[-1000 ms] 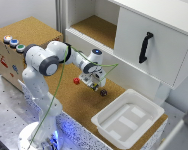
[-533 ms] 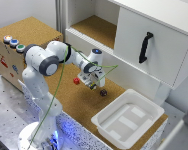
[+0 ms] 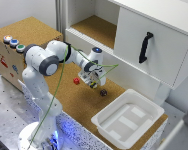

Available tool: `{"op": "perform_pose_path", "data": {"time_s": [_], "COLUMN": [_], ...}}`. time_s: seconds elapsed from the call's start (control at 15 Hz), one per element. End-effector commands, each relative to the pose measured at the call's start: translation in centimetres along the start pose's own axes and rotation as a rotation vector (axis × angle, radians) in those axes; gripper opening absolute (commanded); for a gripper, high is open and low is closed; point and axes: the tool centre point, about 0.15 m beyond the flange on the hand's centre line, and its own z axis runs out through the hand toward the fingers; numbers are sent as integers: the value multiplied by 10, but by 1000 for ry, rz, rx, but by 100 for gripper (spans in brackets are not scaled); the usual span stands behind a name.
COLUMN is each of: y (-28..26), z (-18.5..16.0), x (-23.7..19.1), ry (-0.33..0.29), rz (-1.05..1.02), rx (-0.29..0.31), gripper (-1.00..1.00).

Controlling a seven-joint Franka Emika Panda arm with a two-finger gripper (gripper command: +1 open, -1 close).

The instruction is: Grasp the yellow block and turn it right

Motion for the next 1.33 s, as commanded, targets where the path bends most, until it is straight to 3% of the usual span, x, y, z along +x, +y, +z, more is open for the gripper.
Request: {"op": "perform_pose_path", "data": {"time_s": [0.0,0.27,0.47,0.6,0.8,1.07,1.27], "y": [-15,-18,-15,-11,-17,-23,-23], "z": [-25,-34,-19,-13,-8,25,42], "x": [-3,-10,-10,-5,-5,-20,-18], "ry": [-87,-66,-59,-55,-26,-54,-38], "rz": [205,522,677,810,1018,1346,1500], "rx": [-89,-129,-215,-228,-124,54,81], "gripper": [-100,-100,-100,-100,-100,-100,-100]}}
